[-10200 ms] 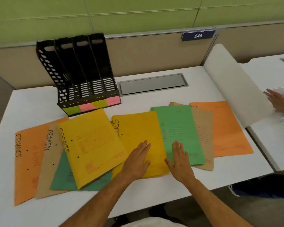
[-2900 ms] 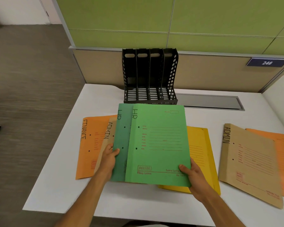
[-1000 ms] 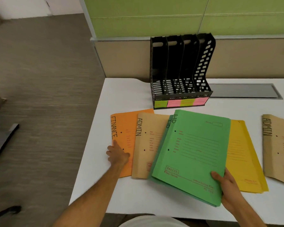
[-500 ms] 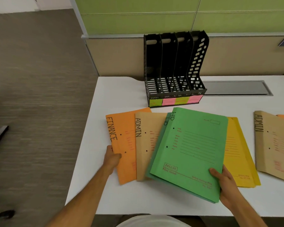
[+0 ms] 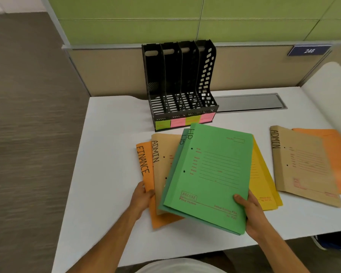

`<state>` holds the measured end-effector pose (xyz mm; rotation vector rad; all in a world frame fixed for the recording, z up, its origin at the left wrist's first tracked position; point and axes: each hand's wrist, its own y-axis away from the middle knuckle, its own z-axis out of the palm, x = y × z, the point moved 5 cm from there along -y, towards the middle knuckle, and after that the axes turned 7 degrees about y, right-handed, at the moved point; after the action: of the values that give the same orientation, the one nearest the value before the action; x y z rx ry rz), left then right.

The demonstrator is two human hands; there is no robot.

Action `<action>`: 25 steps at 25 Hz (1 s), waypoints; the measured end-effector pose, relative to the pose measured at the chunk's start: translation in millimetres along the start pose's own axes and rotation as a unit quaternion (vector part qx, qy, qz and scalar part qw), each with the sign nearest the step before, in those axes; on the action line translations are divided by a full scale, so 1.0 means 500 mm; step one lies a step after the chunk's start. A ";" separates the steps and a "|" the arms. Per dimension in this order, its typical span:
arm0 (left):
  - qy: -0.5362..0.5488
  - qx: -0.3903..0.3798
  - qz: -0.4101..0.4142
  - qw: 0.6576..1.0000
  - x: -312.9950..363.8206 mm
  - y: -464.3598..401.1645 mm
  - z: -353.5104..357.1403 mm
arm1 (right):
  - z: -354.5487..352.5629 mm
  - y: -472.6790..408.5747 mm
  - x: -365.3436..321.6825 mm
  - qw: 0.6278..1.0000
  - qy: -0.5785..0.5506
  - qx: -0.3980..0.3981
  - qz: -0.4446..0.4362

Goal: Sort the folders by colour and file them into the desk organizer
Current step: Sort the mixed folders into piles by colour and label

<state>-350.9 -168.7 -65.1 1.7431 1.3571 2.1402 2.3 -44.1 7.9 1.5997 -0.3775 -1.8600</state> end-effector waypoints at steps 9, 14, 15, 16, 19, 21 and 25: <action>-0.098 -0.077 0.031 0.992 0.048 -0.001 0.099 | -0.039 0.020 0.005 1.000 -0.005 0.016 0.002; -0.179 -0.065 0.048 0.981 0.053 0.005 0.125 | -0.038 0.021 -0.005 1.000 0.001 0.004 0.000; -0.198 -0.043 0.046 0.978 0.054 0.006 0.112 | -0.032 0.019 -0.007 1.000 0.003 0.000 0.000; -0.202 -0.018 0.046 0.978 0.057 0.008 0.094 | -0.024 0.017 -0.008 1.000 0.005 -0.006 0.001; -0.100 -0.047 0.022 0.994 0.065 0.020 0.043 | 0.023 0.005 -0.007 0.999 0.020 -0.037 0.009; -0.007 -0.114 -0.014 0.993 0.072 0.041 0.014 | 0.065 -0.006 0.000 0.998 0.029 -0.060 0.017; 0.064 -0.154 -0.003 0.986 0.073 0.070 -0.061 | 0.153 -0.029 0.031 0.993 0.054 -0.096 0.035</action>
<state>-372.9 -187.7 -14.0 1.5058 0.9844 2.3438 -76.0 -57.7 3.9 1.5289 -0.1977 -1.6940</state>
